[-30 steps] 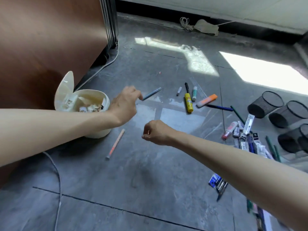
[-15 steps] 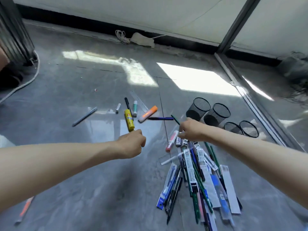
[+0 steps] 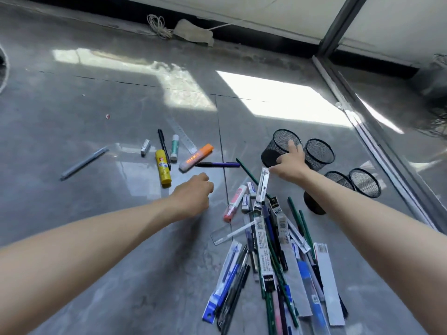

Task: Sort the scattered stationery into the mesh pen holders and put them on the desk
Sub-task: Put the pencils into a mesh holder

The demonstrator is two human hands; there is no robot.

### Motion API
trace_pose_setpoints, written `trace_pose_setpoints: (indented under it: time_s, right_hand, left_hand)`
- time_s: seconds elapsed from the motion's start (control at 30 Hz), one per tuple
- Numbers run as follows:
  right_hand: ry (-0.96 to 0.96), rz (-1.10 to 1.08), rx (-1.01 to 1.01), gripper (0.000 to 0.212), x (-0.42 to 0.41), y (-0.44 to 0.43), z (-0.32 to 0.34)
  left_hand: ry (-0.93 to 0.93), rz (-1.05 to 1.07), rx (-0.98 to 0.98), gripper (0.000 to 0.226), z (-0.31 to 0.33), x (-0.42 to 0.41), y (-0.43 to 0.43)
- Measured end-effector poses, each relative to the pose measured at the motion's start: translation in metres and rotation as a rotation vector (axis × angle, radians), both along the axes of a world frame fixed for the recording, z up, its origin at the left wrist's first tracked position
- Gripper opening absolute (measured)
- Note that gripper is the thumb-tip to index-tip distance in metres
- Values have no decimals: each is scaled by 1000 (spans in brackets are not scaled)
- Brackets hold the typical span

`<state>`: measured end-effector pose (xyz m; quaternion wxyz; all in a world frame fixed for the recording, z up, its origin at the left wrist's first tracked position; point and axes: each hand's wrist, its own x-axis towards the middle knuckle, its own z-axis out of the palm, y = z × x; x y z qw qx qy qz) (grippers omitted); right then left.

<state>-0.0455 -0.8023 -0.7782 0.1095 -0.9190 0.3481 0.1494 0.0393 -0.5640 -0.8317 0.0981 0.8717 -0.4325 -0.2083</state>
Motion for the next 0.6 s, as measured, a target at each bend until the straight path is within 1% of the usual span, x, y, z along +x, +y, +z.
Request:
trace_pose_setpoints:
  time_s: [0.1, 0.13, 0.2, 0.23, 0.3, 0.33, 0.43, 0.5, 0.6]
  right_hand:
    - [-84, -4, 23, 34, 1, -16, -3]
    - [-101, -9, 21, 31, 1, -18, -5]
    - [-110, -23, 3, 17, 0, -20, -9]
    - [-129, -22, 6, 14, -1, -20, -10]
    - [-158, 20, 25, 28, -1, -17, -11]
    - [-162, 40, 38, 31, 0, -17, -10]
    - [-102, 18, 72, 31, 2, -15, 2]
    - [-7, -26, 84, 32, 2, -11, 8]
    - [5, -52, 54, 20, -1, -5, 5]
  left_hand:
    - [-8, 4, -33, 27, -5, 0, 2]
    - [-7, 9, -37, 28, -6, -1, 4]
    - [-4, 19, -41, 29, -6, 0, 9]
    - [-1, 22, -42, 29, -6, 0, 11]
    - [-12, 22, -41, 28, -3, 1, 15]
    - [-17, 23, -42, 28, -1, 2, 16]
    - [-20, 32, -50, 28, 8, 1, 21]
    - [-19, 22, -46, 29, 12, 0, 25]
    - [-19, 22, -40, 30, 18, -1, 30]
